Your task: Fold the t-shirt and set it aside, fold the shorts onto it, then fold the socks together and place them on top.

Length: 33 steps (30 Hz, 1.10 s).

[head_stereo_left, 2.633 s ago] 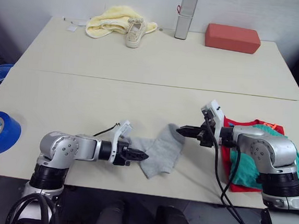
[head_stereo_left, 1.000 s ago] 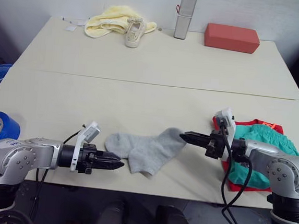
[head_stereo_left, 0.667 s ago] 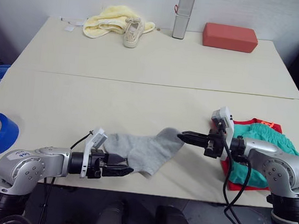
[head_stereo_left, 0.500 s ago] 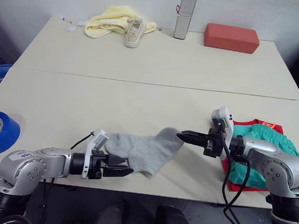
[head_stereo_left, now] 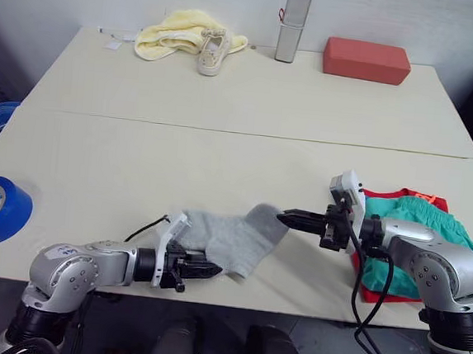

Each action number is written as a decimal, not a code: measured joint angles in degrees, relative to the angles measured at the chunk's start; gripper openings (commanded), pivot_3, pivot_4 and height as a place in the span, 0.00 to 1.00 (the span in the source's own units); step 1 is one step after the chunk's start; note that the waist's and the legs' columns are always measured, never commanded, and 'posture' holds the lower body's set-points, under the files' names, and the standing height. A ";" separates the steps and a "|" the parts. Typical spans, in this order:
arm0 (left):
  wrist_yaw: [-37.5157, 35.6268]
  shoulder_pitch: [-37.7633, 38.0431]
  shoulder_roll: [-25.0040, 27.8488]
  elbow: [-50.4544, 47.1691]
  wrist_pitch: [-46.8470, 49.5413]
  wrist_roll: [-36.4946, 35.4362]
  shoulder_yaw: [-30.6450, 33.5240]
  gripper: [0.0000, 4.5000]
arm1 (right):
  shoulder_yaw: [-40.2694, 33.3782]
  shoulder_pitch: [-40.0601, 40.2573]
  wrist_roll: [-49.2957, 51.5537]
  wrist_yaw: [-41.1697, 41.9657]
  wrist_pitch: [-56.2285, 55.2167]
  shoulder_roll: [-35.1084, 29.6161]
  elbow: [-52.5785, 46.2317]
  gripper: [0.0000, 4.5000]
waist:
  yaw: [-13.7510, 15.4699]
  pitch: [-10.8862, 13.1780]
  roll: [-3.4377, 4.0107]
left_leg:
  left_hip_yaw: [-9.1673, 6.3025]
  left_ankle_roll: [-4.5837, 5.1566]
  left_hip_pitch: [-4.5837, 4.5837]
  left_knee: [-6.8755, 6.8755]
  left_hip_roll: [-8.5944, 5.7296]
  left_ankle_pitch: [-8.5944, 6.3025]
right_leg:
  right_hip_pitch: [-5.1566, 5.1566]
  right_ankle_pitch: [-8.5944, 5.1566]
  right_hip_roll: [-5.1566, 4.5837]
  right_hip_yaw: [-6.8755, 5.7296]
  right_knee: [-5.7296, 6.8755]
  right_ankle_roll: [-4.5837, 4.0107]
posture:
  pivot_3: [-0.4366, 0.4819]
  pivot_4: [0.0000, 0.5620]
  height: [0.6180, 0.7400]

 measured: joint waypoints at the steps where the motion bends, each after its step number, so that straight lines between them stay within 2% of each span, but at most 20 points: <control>1: -0.23 0.00 0.00 -0.06 -0.01 -0.16 0.02 0.01 | 0.00 -0.04 0.00 0.20 -0.08 -0.15 0.11 0.00 | 0.00 0.00 0.00 | 0.00 0.00 0.00 0.00 0.00 0.00 | 0.00 0.00 0.00 0.00 0.00 0.00 | 0.48 0.27 1.00; 6: -3.60 0.17 0.66 -2.48 -0.54 -2.89 0.21 0.01 | 0.04 -3.65 0.00 1.70 -1.25 0.03 2.60 0.00 | -0.19 0.00 0.00 | 0.03 -0.01 0.00 0.01 0.00 0.01 | -0.01 0.00 0.01 0.01 0.01 0.00 | 0.48 0.27 1.00; 10: -5.59 0.73 1.59 -3.95 -2.87 -3.02 0.09 0.01 | 0.65 -7.56 -0.01 2.41 -2.78 2.63 3.84 0.00 | -0.16 0.00 0.00 | 0.00 -0.03 0.00 0.00 0.03 0.02 | -0.01 0.00 0.04 -0.01 0.00 0.00 | 0.48 0.27 1.00; 17: -8.18 3.85 2.85 -4.20 -8.81 0.78 -3.49 0.01 | 9.35 -9.26 -6.39 1.99 -8.48 8.81 8.19 0.00 | -0.19 0.00 0.00 | 0.03 -0.02 -0.01 0.04 0.01 0.02 | -0.02 0.00 0.03 0.00 0.01 0.00 | 0.48 0.27 1.00; 18: -8.18 4.05 2.51 -4.18 -9.44 1.18 -3.83 0.11 | 10.44 -9.62 -8.35 1.46 -10.13 9.68 9.45 0.00 | -0.21 0.00 0.00 | 0.03 -0.03 -0.01 0.05 0.01 0.02 | -0.03 0.00 0.03 0.01 0.04 0.00 | 0.48 0.27 1.00; 21: -7.98 5.38 2.61 -4.14 -10.96 3.13 -4.57 0.29 | 12.89 -9.92 -11.59 1.55 -12.52 9.88 11.58 0.00 | -0.15 0.00 0.00 | 0.02 -0.02 -0.01 0.04 0.01 0.02 | -0.03 0.00 0.03 0.00 0.04 0.00 | 0.48 0.27 1.00; 22: -8.02 5.64 3.02 -4.12 -11.52 4.12 -5.16 0.37 | 13.17 -9.89 -12.15 1.71 -12.84 9.88 11.73 0.10 | -0.14 0.00 0.00 | 0.02 -0.02 -0.01 0.04 0.01 0.02 | -0.04 0.00 0.03 0.00 0.03 0.00 | 0.48 0.27 1.00; 27: -9.36 8.41 4.39 -5.27 -14.66 5.24 -5.41 0.72 | 11.09 -8.64 -12.32 1.77 -15.44 10.07 10.90 0.46 | -0.20 0.00 0.00 | 0.01 -0.03 0.00 0.01 0.02 0.02 | -0.03 0.00 0.03 0.00 0.02 0.00 | 0.48 0.27 1.00; 29: -9.97 10.61 4.86 -6.01 -15.82 4.37 -2.38 0.72 | 7.94 -7.23 -10.55 1.52 -15.19 9.81 9.27 0.61 | -0.19 0.00 0.00 | -0.01 -0.03 0.00 0.01 0.04 0.02 | -0.04 0.00 0.03 0.00 0.02 -0.01 | 0.48 0.27 1.00; 33: -14.75 11.84 12.17 -6.01 -16.32 2.57 4.98 0.72 | 1.53 -3.71 -3.13 1.21 -7.54 5.10 3.50 0.92 | -0.15 0.00 0.01 | -0.06 -0.05 -0.01 -0.04 0.06 0.01 | -0.05 -0.03 0.00 -0.02 0.00 -0.08 | 0.48 0.27 1.00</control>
